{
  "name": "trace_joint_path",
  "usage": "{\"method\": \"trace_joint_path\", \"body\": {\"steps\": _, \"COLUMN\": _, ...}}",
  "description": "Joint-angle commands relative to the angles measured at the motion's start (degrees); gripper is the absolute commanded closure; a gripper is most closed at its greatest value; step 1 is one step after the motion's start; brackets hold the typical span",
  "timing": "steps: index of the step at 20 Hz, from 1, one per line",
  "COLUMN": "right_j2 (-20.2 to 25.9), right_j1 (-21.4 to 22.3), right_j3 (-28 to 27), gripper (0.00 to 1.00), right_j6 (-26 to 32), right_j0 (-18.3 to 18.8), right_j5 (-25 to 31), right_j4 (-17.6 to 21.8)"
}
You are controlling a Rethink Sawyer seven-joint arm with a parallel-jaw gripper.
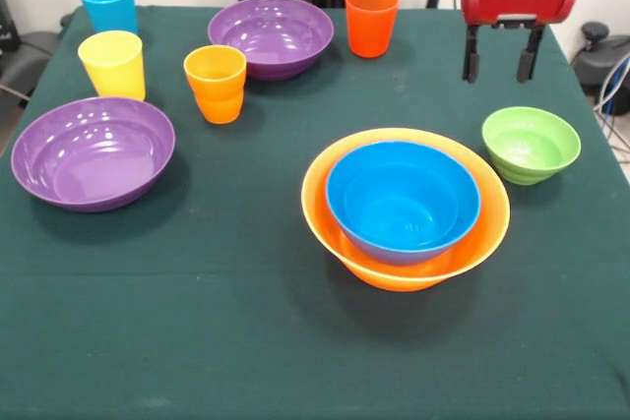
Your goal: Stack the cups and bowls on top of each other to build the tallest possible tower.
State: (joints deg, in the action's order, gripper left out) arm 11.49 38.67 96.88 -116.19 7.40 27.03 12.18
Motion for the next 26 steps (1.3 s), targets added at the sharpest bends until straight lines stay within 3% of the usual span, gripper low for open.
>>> {"method": "trace_joint_path", "body": {"steps": 1, "right_j2": -2.2, "right_j1": -1.4, "right_j3": 6.0, "gripper": 0.00, "right_j6": -6.8, "right_j0": -2.6, "right_j5": -7.5, "right_j4": 4.5}}
{"method": "trace_joint_path", "body": {"steps": 6, "right_j2": -4.9, "right_j1": -2.6, "right_j3": 7.6, "gripper": 0.00, "right_j6": -8.1, "right_j0": -5.6, "right_j5": -11.3, "right_j4": 3.7}}
{"method": "trace_joint_path", "body": {"steps": 13, "right_j2": -9.5, "right_j1": -4.8, "right_j3": 5.1, "gripper": 0.00, "right_j6": -7.9, "right_j0": -9.8, "right_j5": -11.3, "right_j4": 1.9}}
{"method": "trace_joint_path", "body": {"steps": 26, "right_j2": -8.1, "right_j1": -6.5, "right_j3": 2.5, "gripper": 0.00, "right_j6": -4.7, "right_j0": -8.4, "right_j5": -9.3, "right_j4": 0.0}}
